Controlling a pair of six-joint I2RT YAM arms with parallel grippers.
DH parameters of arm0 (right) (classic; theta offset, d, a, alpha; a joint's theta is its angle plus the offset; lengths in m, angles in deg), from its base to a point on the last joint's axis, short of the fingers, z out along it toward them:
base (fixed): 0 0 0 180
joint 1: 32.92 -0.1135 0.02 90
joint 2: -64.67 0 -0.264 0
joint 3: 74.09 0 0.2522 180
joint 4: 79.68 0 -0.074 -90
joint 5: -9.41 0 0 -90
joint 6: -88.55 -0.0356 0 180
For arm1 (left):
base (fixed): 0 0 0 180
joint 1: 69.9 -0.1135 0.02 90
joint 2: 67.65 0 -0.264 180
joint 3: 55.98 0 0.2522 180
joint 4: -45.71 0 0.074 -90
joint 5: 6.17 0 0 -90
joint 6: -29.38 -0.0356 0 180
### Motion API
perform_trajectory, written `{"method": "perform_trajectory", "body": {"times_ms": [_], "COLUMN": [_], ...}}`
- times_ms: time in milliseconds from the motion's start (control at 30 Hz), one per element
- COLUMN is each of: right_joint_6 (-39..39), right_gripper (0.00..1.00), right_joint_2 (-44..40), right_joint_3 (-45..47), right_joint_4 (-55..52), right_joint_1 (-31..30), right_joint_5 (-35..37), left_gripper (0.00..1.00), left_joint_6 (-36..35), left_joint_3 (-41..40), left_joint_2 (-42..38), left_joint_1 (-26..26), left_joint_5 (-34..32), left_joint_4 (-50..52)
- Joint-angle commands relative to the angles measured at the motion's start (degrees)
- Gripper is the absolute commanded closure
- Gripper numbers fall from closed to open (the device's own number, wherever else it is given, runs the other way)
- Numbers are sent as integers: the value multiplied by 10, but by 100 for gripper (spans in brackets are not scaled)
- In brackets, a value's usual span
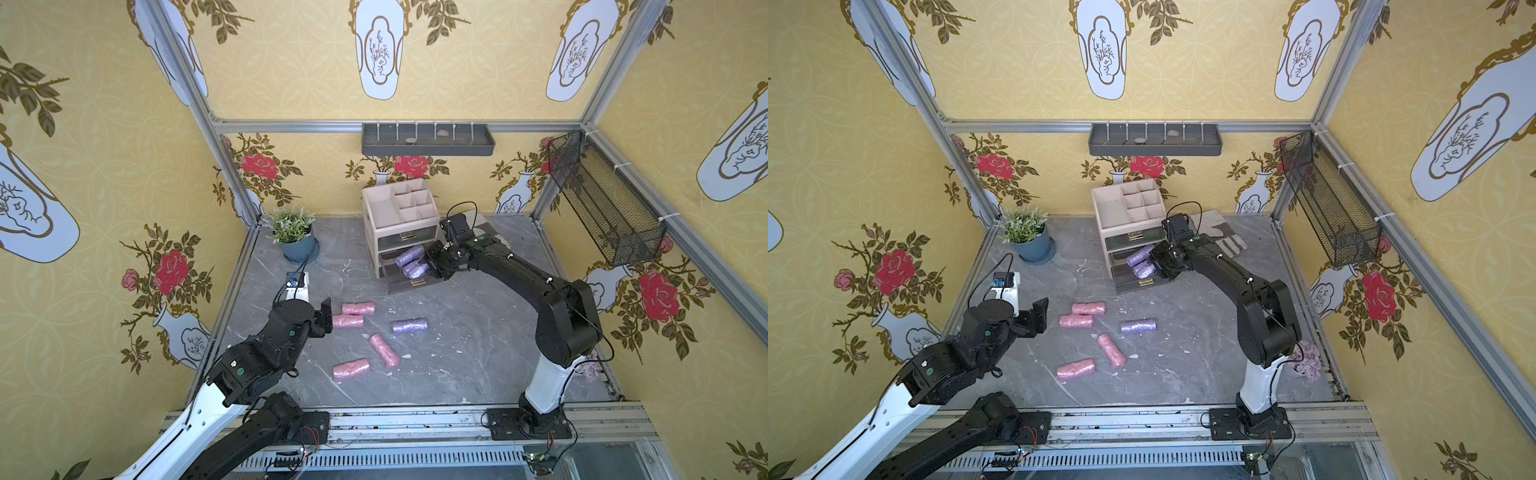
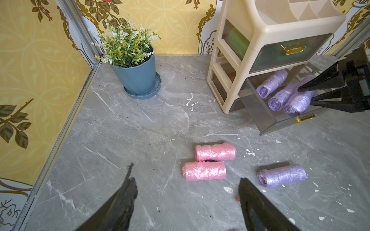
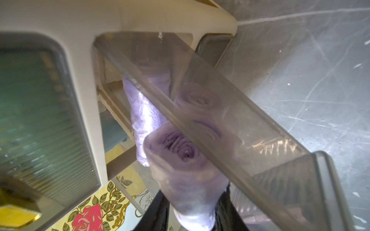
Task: Sort the rolls of trash bags by color and place them into the drawer
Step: Place the roll of trash bags in the drawer.
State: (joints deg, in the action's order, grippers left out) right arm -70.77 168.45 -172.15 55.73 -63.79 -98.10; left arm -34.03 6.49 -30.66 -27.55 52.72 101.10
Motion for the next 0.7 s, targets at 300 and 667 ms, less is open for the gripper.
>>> {"method": "perform_trajectory", "body": {"times_ms": [300,667], "right_joint_6": [13,20], "right_gripper": [52,50], "right_joint_2": [-24,-30], "right_joint_3": [-28,-50], "right_joint_4": [-40,-56], "right_joint_1": [-1,1], "right_joint_5": [15,38], "left_gripper": [19,19], "left_joint_6": [-4,-3], "left_joint_3": [1,1], "left_joint_2": [-2,-3], "left_joint_1": [0,0], "left_joint_5": [-8,-8], "left_joint_4": [-2,-1]}}
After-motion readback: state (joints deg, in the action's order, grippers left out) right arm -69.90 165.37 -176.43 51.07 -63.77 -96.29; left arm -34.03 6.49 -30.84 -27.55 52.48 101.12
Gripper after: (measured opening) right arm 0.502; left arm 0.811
